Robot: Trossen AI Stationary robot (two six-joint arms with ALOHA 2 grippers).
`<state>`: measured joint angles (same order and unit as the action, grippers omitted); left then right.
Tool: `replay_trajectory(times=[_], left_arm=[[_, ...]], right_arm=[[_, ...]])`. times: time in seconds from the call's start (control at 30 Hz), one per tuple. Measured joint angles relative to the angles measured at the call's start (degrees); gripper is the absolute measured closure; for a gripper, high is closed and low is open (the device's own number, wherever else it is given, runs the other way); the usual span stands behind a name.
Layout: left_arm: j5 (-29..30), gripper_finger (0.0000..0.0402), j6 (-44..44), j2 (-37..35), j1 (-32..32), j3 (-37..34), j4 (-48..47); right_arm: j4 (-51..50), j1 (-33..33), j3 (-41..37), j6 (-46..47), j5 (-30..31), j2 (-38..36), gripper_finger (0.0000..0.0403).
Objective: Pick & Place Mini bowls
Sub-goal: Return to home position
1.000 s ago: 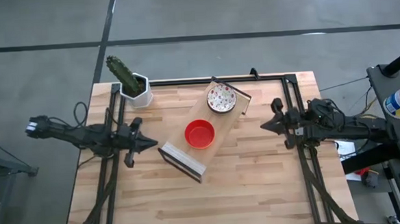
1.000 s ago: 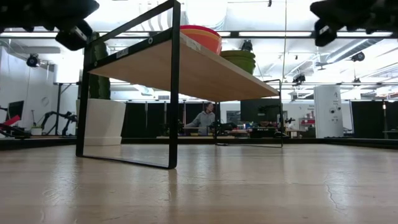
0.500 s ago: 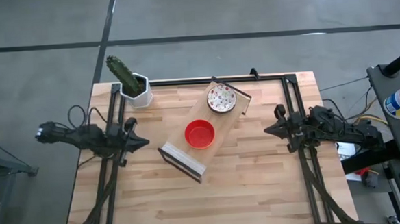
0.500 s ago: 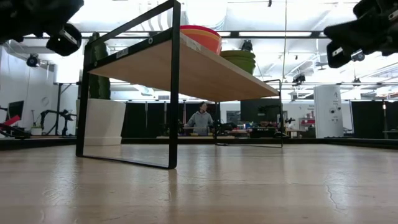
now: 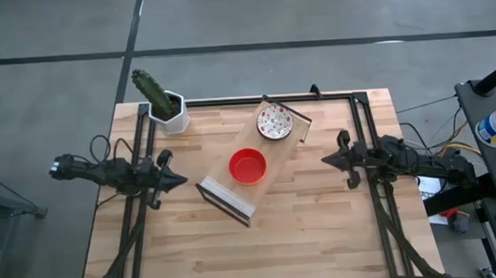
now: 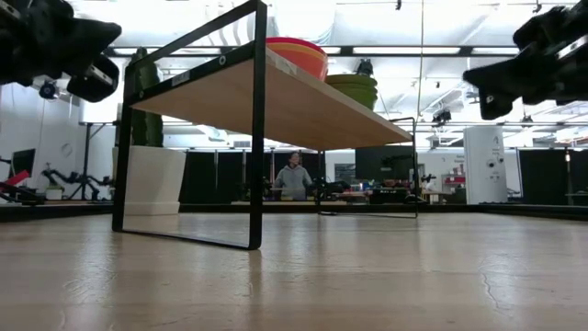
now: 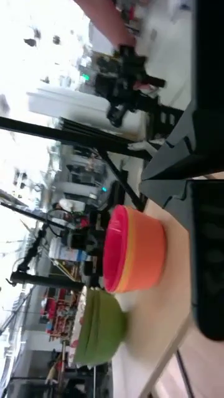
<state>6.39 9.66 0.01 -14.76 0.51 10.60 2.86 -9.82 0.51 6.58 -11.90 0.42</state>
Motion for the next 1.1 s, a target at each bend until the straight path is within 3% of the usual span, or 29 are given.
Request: replay_trajectory(times=[0.17,1.1], left_arm=[[0.2,0.0401,-2.3,0.2,0.0,0.0,-1.9],[0.3,0.0401,-1.7,1.3,0.0,-0.1,-4.3]], right_arm=[[-1.4,0.0,0.0,1.2,7.5,0.6,0.0394],[-1.4,0.1,0.0,-1.0,7.6,1.6,0.0394]])
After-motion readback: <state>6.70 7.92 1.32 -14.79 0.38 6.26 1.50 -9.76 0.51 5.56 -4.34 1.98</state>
